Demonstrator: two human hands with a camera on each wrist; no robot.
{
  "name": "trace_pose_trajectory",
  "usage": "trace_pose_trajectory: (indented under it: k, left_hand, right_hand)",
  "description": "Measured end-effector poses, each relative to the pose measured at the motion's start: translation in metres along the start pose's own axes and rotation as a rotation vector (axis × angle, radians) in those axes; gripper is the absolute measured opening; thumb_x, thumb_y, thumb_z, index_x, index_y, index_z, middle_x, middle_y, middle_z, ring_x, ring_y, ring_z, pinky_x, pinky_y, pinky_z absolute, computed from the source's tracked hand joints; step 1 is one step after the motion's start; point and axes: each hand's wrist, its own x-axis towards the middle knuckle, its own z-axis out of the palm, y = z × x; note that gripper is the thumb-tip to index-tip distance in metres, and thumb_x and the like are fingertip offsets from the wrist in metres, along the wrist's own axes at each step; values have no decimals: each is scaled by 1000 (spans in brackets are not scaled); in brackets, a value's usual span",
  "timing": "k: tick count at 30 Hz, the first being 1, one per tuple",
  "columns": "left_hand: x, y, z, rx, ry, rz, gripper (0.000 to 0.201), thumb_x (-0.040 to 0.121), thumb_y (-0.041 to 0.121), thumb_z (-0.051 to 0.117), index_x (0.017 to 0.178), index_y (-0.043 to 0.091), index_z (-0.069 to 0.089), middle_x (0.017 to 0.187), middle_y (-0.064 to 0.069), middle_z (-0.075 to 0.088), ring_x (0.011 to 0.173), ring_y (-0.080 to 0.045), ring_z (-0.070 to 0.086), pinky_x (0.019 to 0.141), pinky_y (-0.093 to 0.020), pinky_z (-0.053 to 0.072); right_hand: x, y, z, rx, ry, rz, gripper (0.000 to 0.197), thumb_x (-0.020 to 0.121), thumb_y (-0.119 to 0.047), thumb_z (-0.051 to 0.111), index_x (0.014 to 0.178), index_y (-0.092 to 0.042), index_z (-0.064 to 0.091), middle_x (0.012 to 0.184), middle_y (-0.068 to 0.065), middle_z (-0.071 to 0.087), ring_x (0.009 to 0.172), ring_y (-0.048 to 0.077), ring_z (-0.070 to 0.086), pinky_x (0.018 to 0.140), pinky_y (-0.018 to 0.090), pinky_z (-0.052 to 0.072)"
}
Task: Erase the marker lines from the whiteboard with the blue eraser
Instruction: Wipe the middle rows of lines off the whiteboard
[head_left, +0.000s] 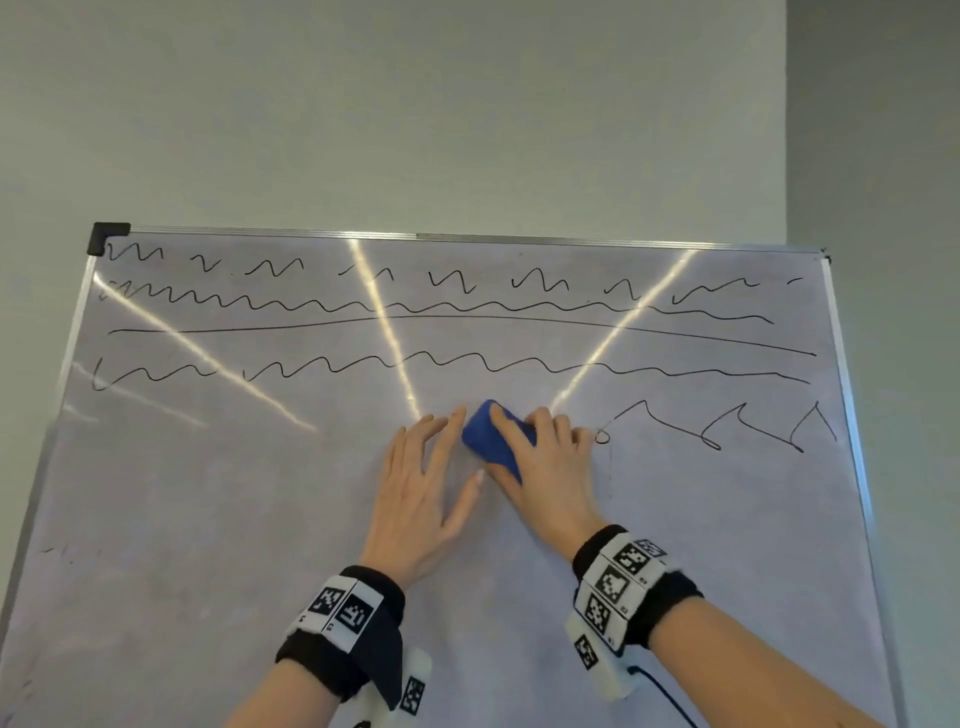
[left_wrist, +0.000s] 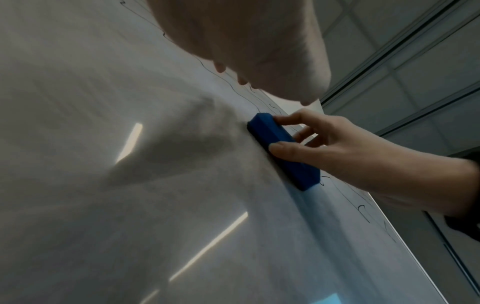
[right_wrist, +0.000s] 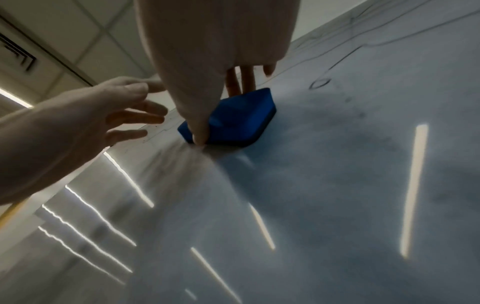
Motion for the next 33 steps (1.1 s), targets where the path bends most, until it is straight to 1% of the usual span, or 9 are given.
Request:
trace_pose_trajectory:
  k: [3,8,12,16,20,22,25,28,33]
  left_hand:
    - [11,5,8,-5,-2,6,60,94,42,43,147,17,31,130,-2,41,123,-21,41,103,-50,37]
    - [17,10,13,33,-18,39,59,94,42,41,146,15,33,128,-5,44,122,-23,42,102,-50,37]
    - [23,15,15,47,-16,39,59,94,43,40,146,15,34,128,-7,44,122,-24,42,103,-49,36]
    - [34,29,25,47,-20,48,59,94,43,42,146,15,35,127,-7,45,121,-24,44,102,-49,37]
    - [42,44,33,67,-34,62,59,94,44,41,146,15,35,127,-7,46,119,-23,43,101,-47,37]
    - [42,47,32,84,-36,69,59,94,44,41,146,15,34,127,-8,46,119,-24,43,102,-47,37]
    - [40,45,26,113,-26,65,59,95,44,39,146,15,35,128,-8,46,120,-24,43,104,-46,35]
    - [40,44,25,146,-2,45,58,95,45,40,144,15,37,126,-8,47,119,-24,43,102,-45,36]
    - [51,73,45,117,10,81,56,94,43,43,141,14,42,126,-9,48,117,-24,44,101,-44,37]
  right_hand:
    - [-5,31,-10,3,14,-39,64,74,-40,75,129,-25,46,95,7,53,79,26,51,72,38,28]
    - [-33,115,-32,-45,4,269,58,79,-40,70,130,-24,49,95,9,49,82,29,48,72,39,30]
    - [-27,98,-24,-53,48,449,58,78,-36,72,126,-10,51,89,15,48,77,31,47,70,41,33]
    - [-26,50,-9,-56,3,188,60,76,-39,71,126,-14,49,87,11,48,75,29,46,66,38,32]
    - [-34,75,-20,-23,-31,-3,61,77,-40,71,128,-19,46,88,7,47,76,27,47,67,37,30]
    - [-41,109,-28,-33,-28,60,62,75,-39,73,127,-19,47,88,8,47,76,27,48,69,36,28]
    - [-51,157,-40,-52,30,301,59,78,-38,71,126,-11,49,89,13,47,77,30,47,70,39,31]
    - [-48,157,-38,-46,38,458,59,81,-37,69,126,-5,49,90,18,48,78,32,47,70,40,32]
    - [-43,103,-21,-32,-27,174,61,76,-38,71,128,-16,47,89,11,48,78,30,47,69,40,33]
